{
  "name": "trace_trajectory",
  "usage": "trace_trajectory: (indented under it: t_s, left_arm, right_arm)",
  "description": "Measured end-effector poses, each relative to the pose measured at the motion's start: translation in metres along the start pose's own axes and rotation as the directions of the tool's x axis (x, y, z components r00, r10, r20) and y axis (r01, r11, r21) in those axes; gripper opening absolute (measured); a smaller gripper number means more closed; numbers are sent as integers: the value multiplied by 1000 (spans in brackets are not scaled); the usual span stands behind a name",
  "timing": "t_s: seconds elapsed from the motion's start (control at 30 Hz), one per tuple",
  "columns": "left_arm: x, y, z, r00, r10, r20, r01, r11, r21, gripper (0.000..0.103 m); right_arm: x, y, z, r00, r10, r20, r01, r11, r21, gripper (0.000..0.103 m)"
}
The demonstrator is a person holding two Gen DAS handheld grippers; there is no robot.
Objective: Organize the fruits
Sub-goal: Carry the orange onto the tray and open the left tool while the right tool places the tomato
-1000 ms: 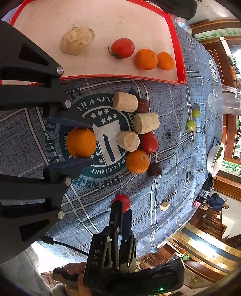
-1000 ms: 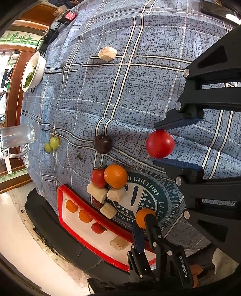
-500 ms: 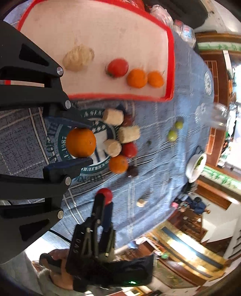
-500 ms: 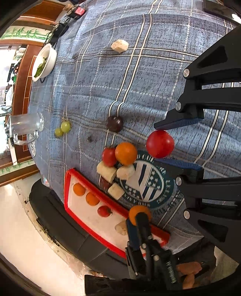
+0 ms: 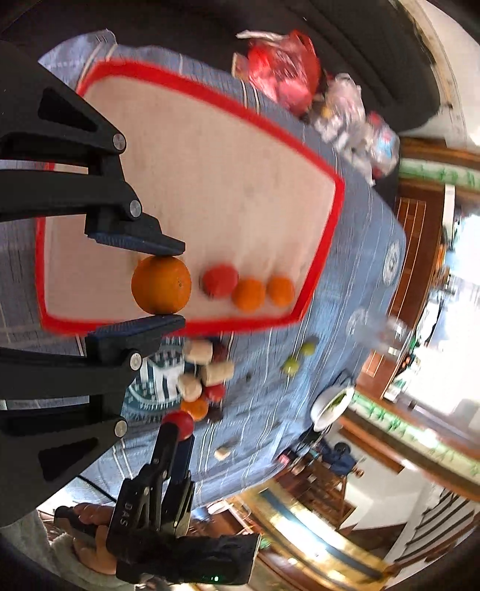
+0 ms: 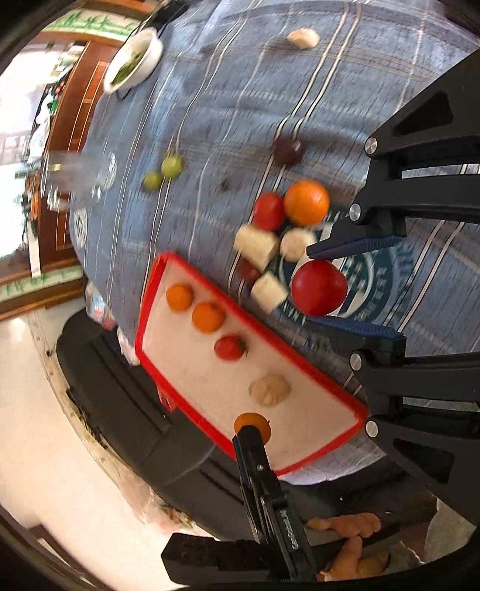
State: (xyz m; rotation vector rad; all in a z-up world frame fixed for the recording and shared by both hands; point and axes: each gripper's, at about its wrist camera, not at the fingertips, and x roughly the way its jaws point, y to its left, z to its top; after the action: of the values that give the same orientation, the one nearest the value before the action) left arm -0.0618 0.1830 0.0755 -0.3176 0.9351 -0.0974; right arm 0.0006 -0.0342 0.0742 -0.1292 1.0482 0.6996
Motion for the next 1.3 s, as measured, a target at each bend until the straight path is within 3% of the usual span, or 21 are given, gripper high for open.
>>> trace_trajectory:
  t_s: [0.27,0.6,0.83,1.3]
  left_arm:
    - [-2,41,-9,998,55,-20,-57,996,-72,30]
    - [20,48,-11,996,46,-75,-49,998,-40,31]
    - [36,36,-3,995,24,-102,-21,999,30,31]
    - [48,41,14,994,-20,-106,23,999,22,31]
  right_arm:
    - [25,49,16,996,86,-37,-89,992,-90,32]
    - [67,113,10,981,120,-152,-157,951,-265,32]
    - [83,122,-2,976,106,-192,-158,946,-282,32]
    - [92,123,-6,975,102,-198,-153,951,-267,35]
